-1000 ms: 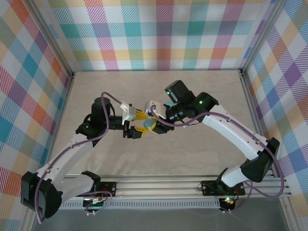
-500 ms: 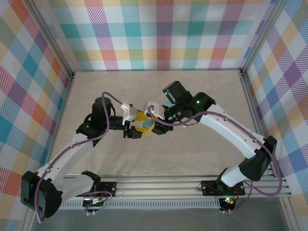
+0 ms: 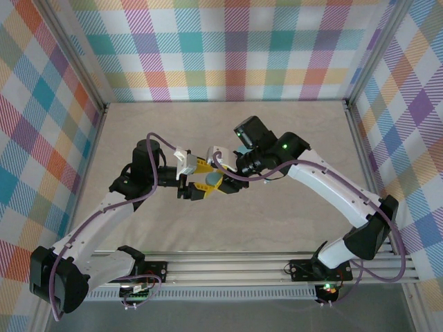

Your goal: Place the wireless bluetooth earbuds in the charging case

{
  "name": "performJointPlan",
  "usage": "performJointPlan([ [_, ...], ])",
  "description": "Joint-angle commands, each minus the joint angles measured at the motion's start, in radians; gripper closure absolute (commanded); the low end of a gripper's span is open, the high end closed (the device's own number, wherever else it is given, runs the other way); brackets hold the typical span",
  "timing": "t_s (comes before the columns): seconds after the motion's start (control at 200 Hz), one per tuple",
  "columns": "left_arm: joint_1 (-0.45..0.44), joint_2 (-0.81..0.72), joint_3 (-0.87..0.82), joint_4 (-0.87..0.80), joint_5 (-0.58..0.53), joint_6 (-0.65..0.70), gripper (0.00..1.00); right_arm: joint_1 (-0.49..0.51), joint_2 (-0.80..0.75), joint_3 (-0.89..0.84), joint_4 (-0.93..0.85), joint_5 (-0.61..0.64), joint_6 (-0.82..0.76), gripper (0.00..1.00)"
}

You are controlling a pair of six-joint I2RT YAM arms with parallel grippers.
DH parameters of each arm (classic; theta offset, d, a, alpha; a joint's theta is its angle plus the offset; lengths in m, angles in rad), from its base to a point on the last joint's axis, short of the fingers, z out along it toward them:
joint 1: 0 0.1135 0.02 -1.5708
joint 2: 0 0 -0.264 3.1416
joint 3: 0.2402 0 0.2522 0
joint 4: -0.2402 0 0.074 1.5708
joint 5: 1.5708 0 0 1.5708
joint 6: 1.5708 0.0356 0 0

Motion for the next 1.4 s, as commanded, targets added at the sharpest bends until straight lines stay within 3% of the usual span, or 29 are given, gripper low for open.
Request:
performJointPlan([
  [0.0,-0.009,-0.022,-0.002,-0.015,0.003,0.023,0.33,0.004,-0.024,0.017,0.004,-0.03,-0.032,0.93],
  [0.55,-0.007,-0.017,0.001,-0.033,0.005,0.034,0.33,0.003,-0.036,0.012,0.002,-0.025,-0.035,0.94],
  [0.82,-0.008,0.003,0.017,-0.035,0.031,0.036,0.44,0.003,-0.03,0.015,-0.001,-0.036,-0.032,0.94],
  [0.98,-0.008,0.009,0.017,-0.04,0.037,0.043,0.45,0.003,-0.031,0.015,0.005,-0.035,-0.03,0.94],
  [1.215,-0.008,0.01,0.019,-0.047,0.051,0.048,0.63,0.002,-0.035,0.009,0.022,-0.036,-0.026,0.93],
  [1.32,-0.008,0.006,0.021,-0.044,0.057,0.048,0.63,0.002,-0.026,0.012,0.011,-0.044,-0.029,0.93],
  [1.395,-0.008,0.001,0.021,-0.038,0.061,0.045,0.58,0.002,-0.019,0.016,0.004,-0.05,-0.029,0.94],
])
